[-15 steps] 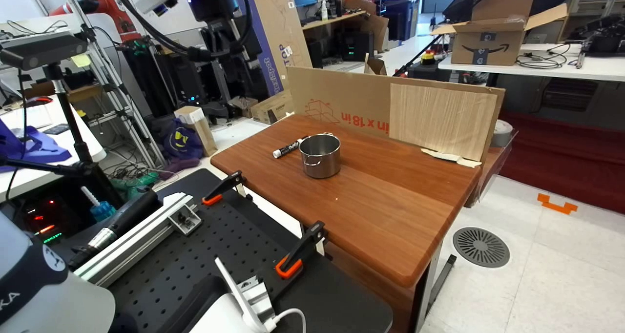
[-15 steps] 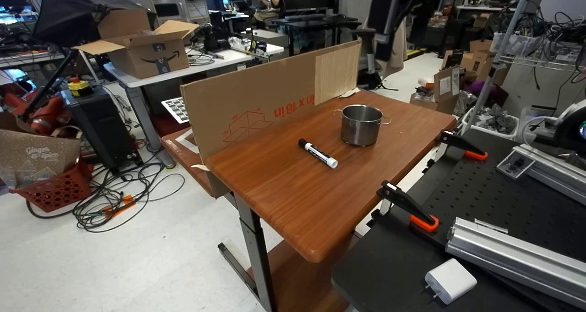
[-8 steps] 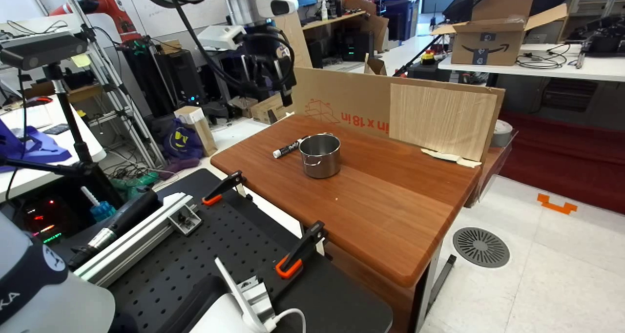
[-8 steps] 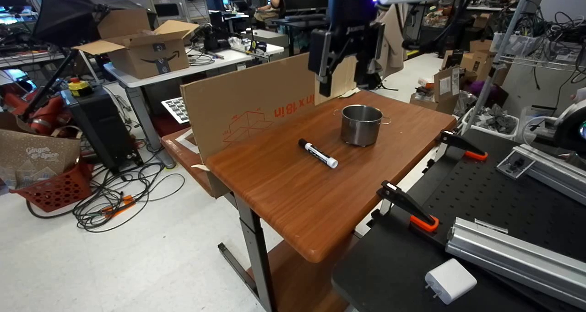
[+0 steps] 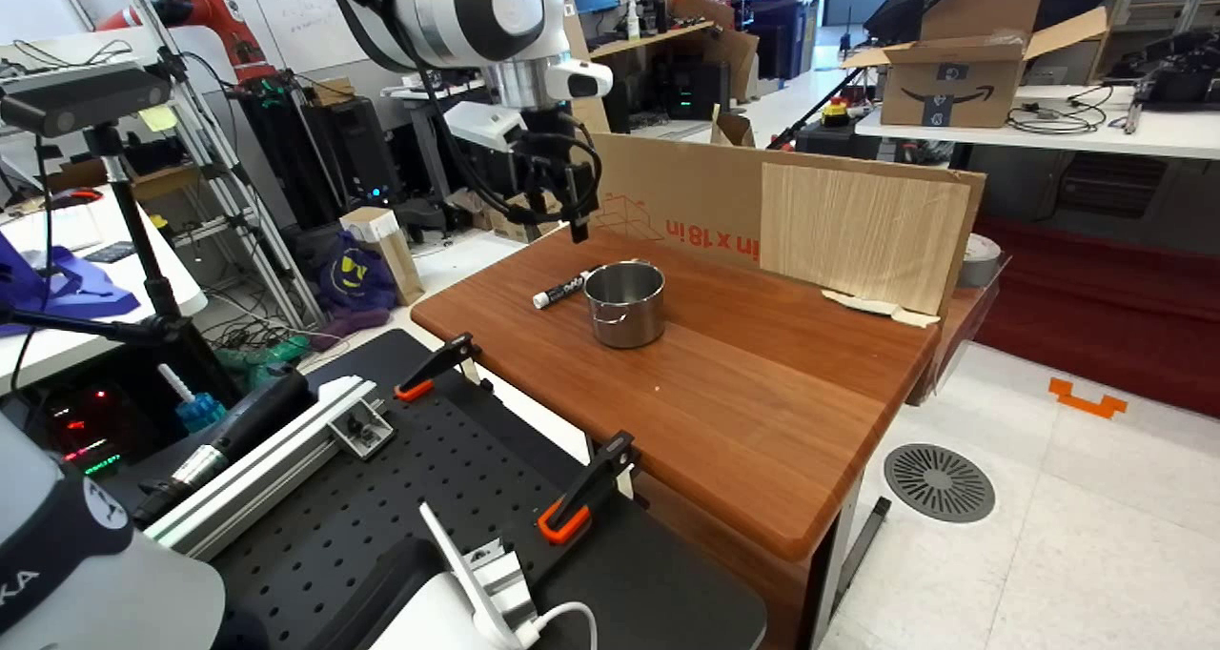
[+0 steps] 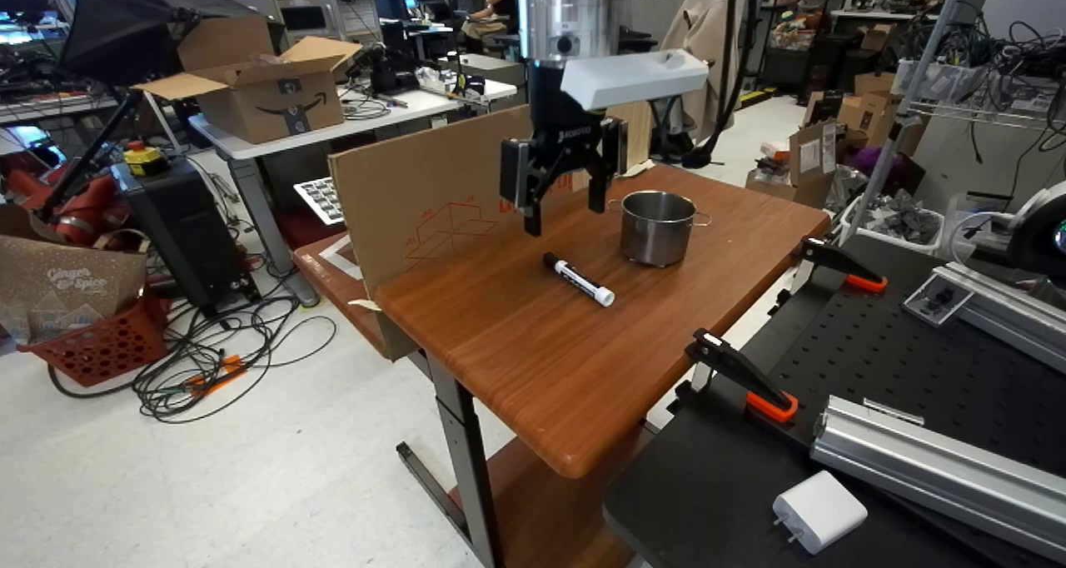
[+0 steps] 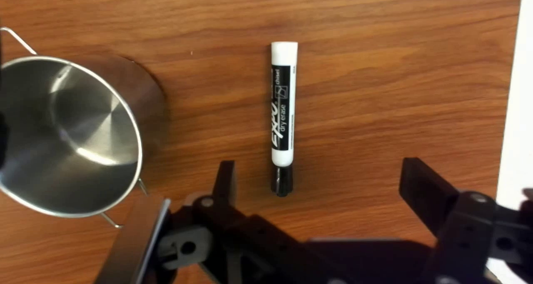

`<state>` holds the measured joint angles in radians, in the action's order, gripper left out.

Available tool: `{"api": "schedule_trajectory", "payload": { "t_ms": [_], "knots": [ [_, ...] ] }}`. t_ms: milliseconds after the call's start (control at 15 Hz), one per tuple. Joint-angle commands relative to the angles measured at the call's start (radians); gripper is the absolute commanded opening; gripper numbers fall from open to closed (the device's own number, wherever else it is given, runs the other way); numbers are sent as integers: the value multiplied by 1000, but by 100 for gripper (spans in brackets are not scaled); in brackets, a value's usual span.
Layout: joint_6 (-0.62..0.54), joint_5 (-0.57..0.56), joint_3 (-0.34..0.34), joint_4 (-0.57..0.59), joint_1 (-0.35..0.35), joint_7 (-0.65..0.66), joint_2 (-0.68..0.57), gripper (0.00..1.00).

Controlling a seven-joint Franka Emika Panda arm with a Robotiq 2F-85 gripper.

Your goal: Put the marker in the pot

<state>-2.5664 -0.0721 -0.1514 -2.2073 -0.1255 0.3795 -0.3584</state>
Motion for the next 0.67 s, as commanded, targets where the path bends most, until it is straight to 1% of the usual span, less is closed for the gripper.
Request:
{"api": "schedule_trajectory", "payload": {
  "t_ms": [0, 600],
  "knots": [
    [-14, 37, 39, 73, -48, 10, -83, 100],
    [-2, 36, 105, 181, -112, 60, -220, 100]
  ]
}}
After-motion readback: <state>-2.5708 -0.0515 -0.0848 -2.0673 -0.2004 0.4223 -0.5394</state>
